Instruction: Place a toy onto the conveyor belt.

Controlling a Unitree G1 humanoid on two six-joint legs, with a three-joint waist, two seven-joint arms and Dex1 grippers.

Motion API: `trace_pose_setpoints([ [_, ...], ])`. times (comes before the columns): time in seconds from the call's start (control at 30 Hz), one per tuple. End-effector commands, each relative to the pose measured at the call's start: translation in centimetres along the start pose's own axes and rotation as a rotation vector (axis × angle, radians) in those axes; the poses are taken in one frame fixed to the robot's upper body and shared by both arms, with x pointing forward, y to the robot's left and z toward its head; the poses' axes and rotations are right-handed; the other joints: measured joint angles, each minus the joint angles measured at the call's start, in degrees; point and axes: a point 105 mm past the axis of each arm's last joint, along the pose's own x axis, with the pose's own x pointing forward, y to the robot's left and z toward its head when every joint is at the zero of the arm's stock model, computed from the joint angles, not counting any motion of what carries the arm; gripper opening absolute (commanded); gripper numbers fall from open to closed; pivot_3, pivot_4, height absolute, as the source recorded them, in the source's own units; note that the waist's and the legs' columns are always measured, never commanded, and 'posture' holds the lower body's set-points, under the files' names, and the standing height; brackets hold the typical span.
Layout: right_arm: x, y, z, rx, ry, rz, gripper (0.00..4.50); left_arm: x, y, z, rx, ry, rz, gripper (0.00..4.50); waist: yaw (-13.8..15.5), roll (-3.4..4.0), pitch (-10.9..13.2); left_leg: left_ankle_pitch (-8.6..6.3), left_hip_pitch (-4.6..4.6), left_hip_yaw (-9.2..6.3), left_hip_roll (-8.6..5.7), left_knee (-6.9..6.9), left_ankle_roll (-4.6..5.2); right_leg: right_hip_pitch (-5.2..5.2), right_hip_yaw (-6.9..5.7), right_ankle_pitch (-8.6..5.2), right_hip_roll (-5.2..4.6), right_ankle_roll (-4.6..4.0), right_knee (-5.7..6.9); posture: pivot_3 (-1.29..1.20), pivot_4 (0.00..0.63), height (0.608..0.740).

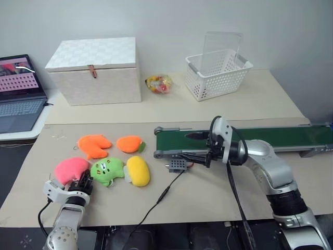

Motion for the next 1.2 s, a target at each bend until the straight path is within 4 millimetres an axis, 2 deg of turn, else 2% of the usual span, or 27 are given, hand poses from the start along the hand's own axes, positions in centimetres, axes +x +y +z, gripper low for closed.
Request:
trace_pose_setpoints([
  [0.03,-0.1,-0.4,1.3,-0.058,-0.034,-0.013,4.5,-0.4,-0.8,0.4,0.01,-0.023,-0.045,0.64,0.0,0.0,0.0,0.0,0.0,0.0,0.0,0.0,0.0,0.0,0.0,0.0,0.0,0.0,0.0,0.0,0.15,0.74],
  [0.1,-0.1,-0.4,1.2,-0.058,-0.032,-0.015,4.5,-0.6,-1.6,0.3,0.007,-0.022,-0.088,1.1,-0.07,0.0,0.0,0.0,0.0,0.0,0.0,0.0,0.0,0.0,0.0,0.0,0.0,0.0,-0.01,0.0,0.15,0.74],
  [0.13,-0.1,-0.4,1.2,-0.058,-0.032,-0.015,4.5,-0.6,-1.7,0.2,0.017,-0.018,-0.081,1.59,-0.06,-0.02,0.01,0.0,0.0,0.01,0.0,0.0,0.01,0.0,0.0,0.0,0.0,0.0,-0.01,0.0,0.15,0.74],
  [0.17,-0.1,-0.3,1.2,-0.058,-0.032,-0.015,4.5,-0.6,-1.5,0.1,0.026,-0.015,-0.065,1.85,-0.05,-0.02,0.01,-0.01,0.0,0.01,0.0,0.0,0.01,-0.01,0.0,0.0,0.0,0.0,-0.01,0.0,0.15,0.74],
  [0.3,-0.1,-0.3,1.3,-0.055,-0.034,-0.014,4.5,-0.8,-1.3,0.1,0.0,-0.018,-0.076,3.37,-0.02,-0.02,0.01,-0.01,0.01,0.01,0.02,0.0,0.02,0.01,0.0,0.0,0.0,0.0,0.01,0.0,0.15,0.74],
  [0.43,-0.1,-0.5,1.2,-0.053,-0.032,-0.018,4.5,-1.3,-1.3,0.0,-0.016,-0.026,-0.075,3.37,-0.15,-0.02,0.01,-0.08,0.02,0.01,0.04,0.0,0.13,0.0,0.0,0.0,0.03,0.0,0.01,0.0,0.15,0.74],
  [0.6,-0.2,-0.8,1.3,-0.052,-0.033,-0.027,4.5,-2.1,-0.3,0.4,-0.087,-0.063,-0.054,3.37,-0.16,-0.02,0.01,-0.04,0.01,0.02,0.04,0.0,0.04,0.0,0.01,0.0,0.02,0.0,-0.02,0.0,0.15,0.74],
  [0.87,-0.1,-1.1,1.3,-0.051,-0.032,-0.028,4.5,-3.6,1.3,2.0,-0.288,-0.197,-0.03,3.37,-0.2,-0.03,0.02,-0.1,0.02,0.03,0.08,0.0,0.14,0.0,0.01,0.0,0.06,-0.01,0.0,0.0,0.15,0.74],
  [1.0,0.0,-1.2,1.1,-0.047,-0.025,-0.026,4.5,-3.5,2.1,2.9,-0.314,-0.228,-0.006,3.37,-0.11,-0.04,0.02,-0.09,0.01,0.03,0.08,0.0,0.13,0.0,0.01,0.0,0.05,-0.01,-0.01,0.0,0.15,0.74],
  [1.2,0.0,-1.4,1.3,-0.047,-0.031,-0.027,4.5,-2.7,1.9,3.3,-0.304,-0.218,-0.004,3.37,-0.14,-0.04,0.02,-0.09,0.01,0.04,0.07,0.01,0.12,0.0,0.01,0.0,0.06,-0.02,0.0,0.0,0.15,0.74],
])
